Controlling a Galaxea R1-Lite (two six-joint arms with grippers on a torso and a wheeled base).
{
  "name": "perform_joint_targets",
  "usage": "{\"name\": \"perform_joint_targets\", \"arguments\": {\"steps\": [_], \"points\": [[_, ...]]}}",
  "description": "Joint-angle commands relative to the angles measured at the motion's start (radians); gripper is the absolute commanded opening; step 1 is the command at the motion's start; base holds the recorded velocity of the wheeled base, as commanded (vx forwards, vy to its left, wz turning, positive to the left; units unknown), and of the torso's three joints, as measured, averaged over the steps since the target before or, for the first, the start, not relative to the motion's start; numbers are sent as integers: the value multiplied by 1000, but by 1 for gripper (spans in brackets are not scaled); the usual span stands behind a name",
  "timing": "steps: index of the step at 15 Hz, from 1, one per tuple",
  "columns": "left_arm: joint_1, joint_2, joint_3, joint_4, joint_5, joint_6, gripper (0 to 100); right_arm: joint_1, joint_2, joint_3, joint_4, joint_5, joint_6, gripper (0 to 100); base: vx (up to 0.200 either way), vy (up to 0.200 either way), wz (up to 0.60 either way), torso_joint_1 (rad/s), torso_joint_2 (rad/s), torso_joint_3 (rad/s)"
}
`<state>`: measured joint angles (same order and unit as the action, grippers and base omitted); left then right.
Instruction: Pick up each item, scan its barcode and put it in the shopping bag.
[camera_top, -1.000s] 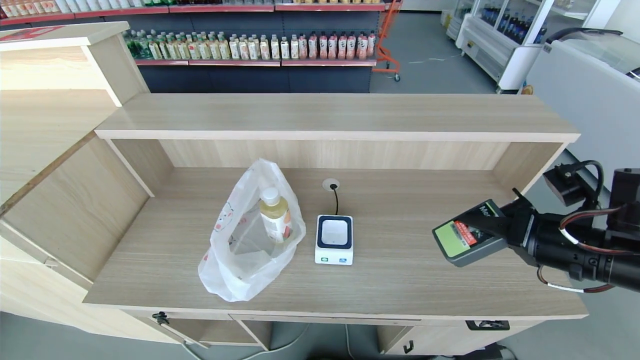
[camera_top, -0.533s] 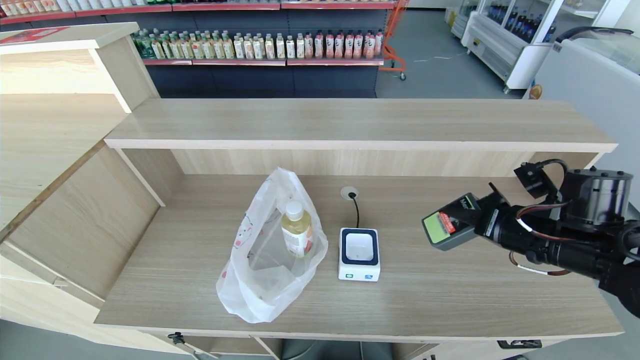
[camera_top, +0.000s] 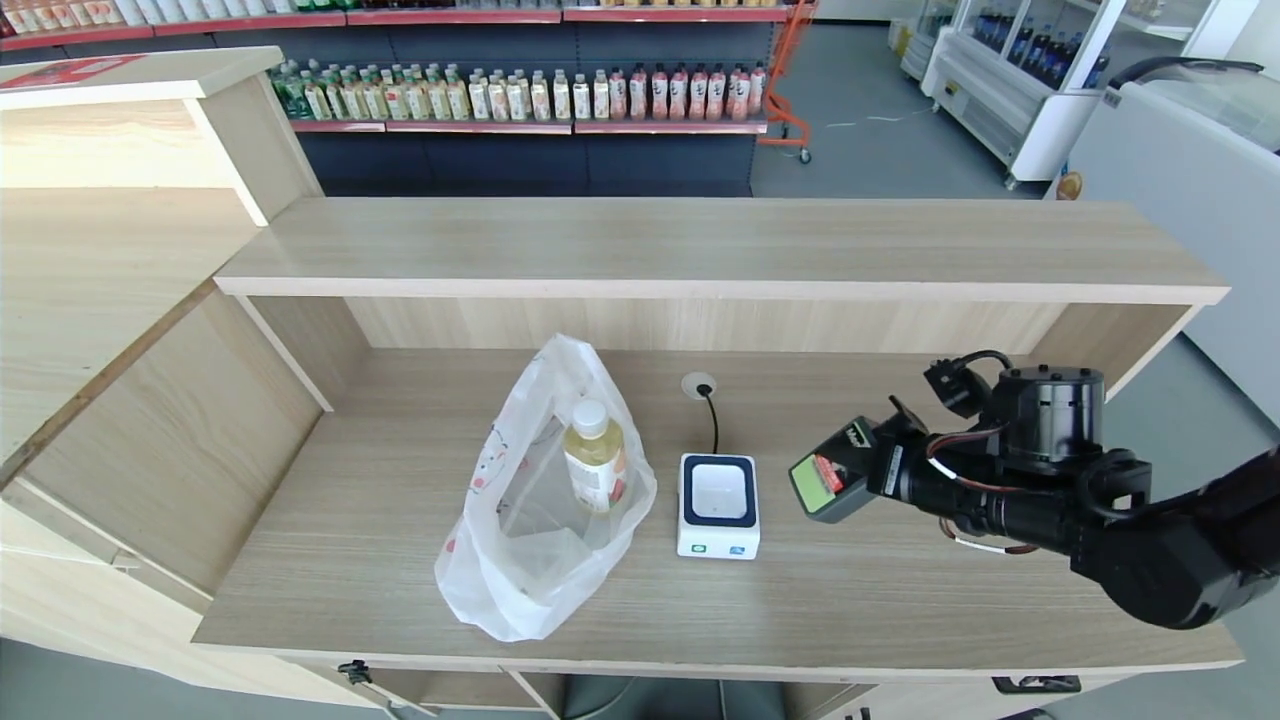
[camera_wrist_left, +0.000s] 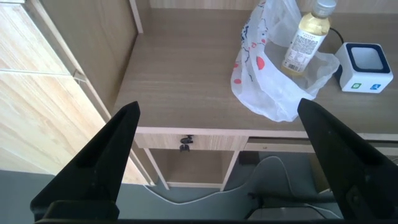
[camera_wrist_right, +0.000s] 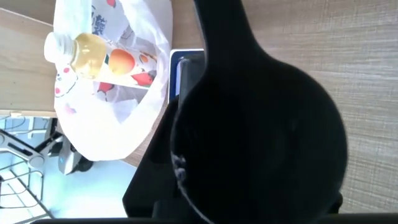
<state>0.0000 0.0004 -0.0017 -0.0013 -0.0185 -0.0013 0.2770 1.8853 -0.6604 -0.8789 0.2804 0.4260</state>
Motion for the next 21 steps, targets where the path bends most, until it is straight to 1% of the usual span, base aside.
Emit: {"name": "perform_joint_targets", "arguments": {"steps": [1, 5, 12, 21], "points": [[0, 0, 0, 0, 0, 0, 100, 31, 80, -8, -48, 3, -4, 0, 0, 0, 0, 0, 0, 0], [0, 0, 0, 1, 0, 1, 100, 65, 166, -36, -114, 2, -4, 0, 0, 0, 0, 0, 0, 0], [0, 0, 0, 0, 2, 1, 100, 111, 233, -116, -129, 2, -3, 0, 0, 0, 0, 0, 0, 0], [0, 0, 0, 0, 0, 1, 100, 131, 319, -191, -155, -15, -7, 0, 0, 0, 0, 0, 0, 0]]}}
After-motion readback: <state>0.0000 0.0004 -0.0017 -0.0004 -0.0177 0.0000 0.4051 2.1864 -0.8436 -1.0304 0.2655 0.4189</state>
